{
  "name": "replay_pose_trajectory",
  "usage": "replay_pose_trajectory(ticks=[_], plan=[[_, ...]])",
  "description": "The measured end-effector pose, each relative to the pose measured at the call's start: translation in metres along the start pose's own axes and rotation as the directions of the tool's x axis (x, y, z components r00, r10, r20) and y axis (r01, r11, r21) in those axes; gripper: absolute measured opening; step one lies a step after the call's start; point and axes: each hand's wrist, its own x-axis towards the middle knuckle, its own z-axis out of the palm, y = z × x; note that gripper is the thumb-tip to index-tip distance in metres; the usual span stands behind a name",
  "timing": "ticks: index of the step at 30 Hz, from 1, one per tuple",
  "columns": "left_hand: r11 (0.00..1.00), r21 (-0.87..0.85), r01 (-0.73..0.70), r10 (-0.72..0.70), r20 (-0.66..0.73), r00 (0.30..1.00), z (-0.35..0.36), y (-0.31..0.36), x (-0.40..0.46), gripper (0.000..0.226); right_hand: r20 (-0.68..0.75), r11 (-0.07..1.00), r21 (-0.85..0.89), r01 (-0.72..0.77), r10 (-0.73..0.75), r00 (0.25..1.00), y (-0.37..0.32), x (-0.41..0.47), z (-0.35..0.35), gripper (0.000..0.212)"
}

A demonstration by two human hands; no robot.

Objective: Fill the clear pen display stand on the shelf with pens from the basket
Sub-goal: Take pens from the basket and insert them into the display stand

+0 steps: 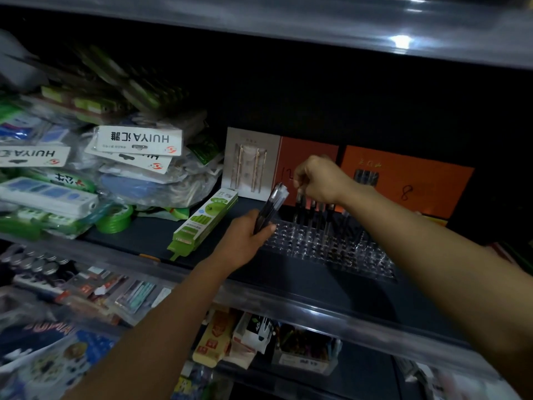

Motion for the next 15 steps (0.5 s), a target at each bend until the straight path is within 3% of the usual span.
replay_pose_trajectory(ticks=[10, 12, 15], plan=[[0.999, -0.044, 0.008, -0.006, 0.024, 1.0, -0.003, 0.006, -0.004, 0.019, 0.029, 1.0, -0.023, -0.019, 0.02, 0.999, 0.0, -0.002, -0.001, 0.005], [0.999, -0.051, 0.005, -0.004, 0.031, 0.999, -0.004, 0.009, -0.005, 0.016, -0.001, 0.999, -0.033, 0.015, -0.015, 1.0, -0.004, -0.007, -0.005, 0.006], [0.997, -0.071, 0.0, 0.001, 0.025, 1.0, -0.006, 0.011, -0.005, 0.011, -0.038, 0.994, 0.089, 0.063, -0.06, 0.997, -0.011, -0.02, -0.015, 0.012]])
